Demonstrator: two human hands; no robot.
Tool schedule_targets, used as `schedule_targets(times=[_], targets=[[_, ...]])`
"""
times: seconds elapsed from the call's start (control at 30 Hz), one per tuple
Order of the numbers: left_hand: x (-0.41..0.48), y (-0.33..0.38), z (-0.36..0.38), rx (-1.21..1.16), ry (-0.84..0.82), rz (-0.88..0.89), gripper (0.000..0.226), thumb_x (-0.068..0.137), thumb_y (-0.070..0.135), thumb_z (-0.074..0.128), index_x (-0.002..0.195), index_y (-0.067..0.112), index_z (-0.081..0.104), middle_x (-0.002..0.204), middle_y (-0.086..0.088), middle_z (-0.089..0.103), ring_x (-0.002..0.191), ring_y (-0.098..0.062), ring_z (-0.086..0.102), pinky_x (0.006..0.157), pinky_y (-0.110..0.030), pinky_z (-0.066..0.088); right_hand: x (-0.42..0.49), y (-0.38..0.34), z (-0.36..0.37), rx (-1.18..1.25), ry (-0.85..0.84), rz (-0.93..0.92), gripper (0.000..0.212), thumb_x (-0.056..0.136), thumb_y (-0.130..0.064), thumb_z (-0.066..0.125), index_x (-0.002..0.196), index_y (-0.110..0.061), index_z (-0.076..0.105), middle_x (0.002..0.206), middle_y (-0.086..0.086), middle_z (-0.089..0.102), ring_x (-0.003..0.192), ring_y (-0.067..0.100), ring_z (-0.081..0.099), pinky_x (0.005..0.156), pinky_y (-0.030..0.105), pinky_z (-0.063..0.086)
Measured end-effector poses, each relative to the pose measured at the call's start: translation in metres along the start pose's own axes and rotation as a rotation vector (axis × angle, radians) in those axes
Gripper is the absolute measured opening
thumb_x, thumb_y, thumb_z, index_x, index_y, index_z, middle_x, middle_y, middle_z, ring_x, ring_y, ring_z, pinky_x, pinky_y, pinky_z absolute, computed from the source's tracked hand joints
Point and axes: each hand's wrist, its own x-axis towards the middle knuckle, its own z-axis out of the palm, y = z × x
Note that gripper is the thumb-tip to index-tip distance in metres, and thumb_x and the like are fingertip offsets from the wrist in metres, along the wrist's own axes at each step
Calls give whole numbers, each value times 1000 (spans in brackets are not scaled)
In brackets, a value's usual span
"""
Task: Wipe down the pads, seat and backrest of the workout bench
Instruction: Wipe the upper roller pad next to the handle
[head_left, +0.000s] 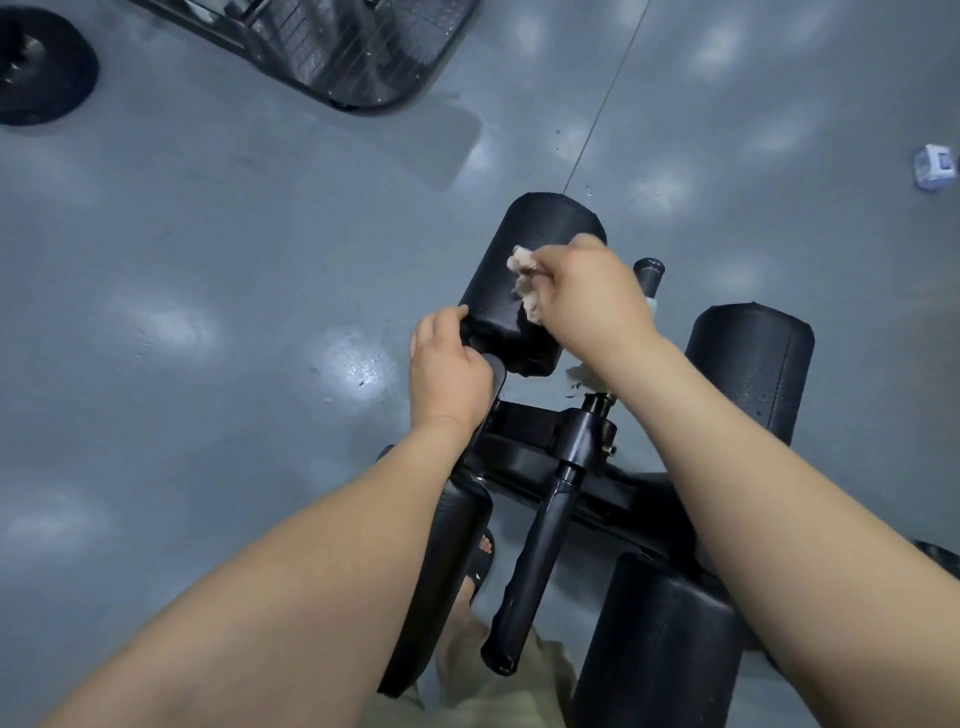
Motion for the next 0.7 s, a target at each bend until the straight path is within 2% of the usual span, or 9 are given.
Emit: schedule_targets(times=[0.1, 0.2, 0.33, 0.47, 0.57, 0.63, 0.7], targets=[[-1, 0, -1, 13, -17, 48, 57, 81, -5, 37, 126, 24, 56, 130, 3, 49, 125, -19, 44, 94, -18, 32, 8, 1, 8, -28, -13, 55, 17, 93, -14, 50, 96, -11, 67, 96, 7, 46, 78, 33, 53, 66, 34, 40], [-1, 0, -2, -20, -43, 68, 59, 79, -6, 37, 126, 26, 54, 130, 3, 47, 119, -21, 48, 93, -22, 37, -6, -6, 24, -58, -1, 1, 22, 92, -14, 51, 104, -12, 69, 92, 5, 41, 72, 32, 48, 61, 34, 39], [0, 3, -2, -59, -41, 40, 57, 79, 0, 45, 134, 16, 48, 135, -4, 46, 117, -26, 50, 91, -27, 40, -23, -10, 34, -99, -18, -57, 23, 90, -15, 56, 105, -19, 73, 87, 0, 36, 71, 27, 41, 50, 28, 20], [2, 3, -1, -41, -40, -22, 64, 83, 5, 50, 146, 13, 40, 147, -5, 40, 130, -24, 44, 97, -21, 33, -30, -12, 33, -111, -67, -90, 28, 90, -16, 55, 109, -26, 72, 87, -1, 37, 72, 26, 42, 55, 29, 34], [3, 1, 1, -33, -43, -49, 59, 86, 2, 42, 144, 14, 47, 145, -1, 43, 129, -20, 46, 95, -16, 30, -30, -12, 25, -68, -86, -106, 32, 89, -16, 53, 109, -31, 72, 88, 0, 44, 71, 28, 50, 57, 32, 42], [4, 0, 1, -21, -38, -36, 57, 88, 1, 39, 142, 14, 50, 143, 0, 45, 128, -19, 47, 97, -16, 30, -23, -10, 20, -32, -70, -75, 28, 89, -18, 51, 103, -28, 73, 92, 2, 50, 72, 30, 56, 63, 35, 51], [4, -2, 1, -14, -33, -15, 57, 87, 0, 38, 140, 15, 51, 142, 0, 46, 129, -19, 46, 99, -17, 31, -13, -8, 18, -5, -25, -40, 29, 91, -18, 50, 105, -30, 73, 95, 2, 50, 74, 29, 57, 65, 35, 52]])
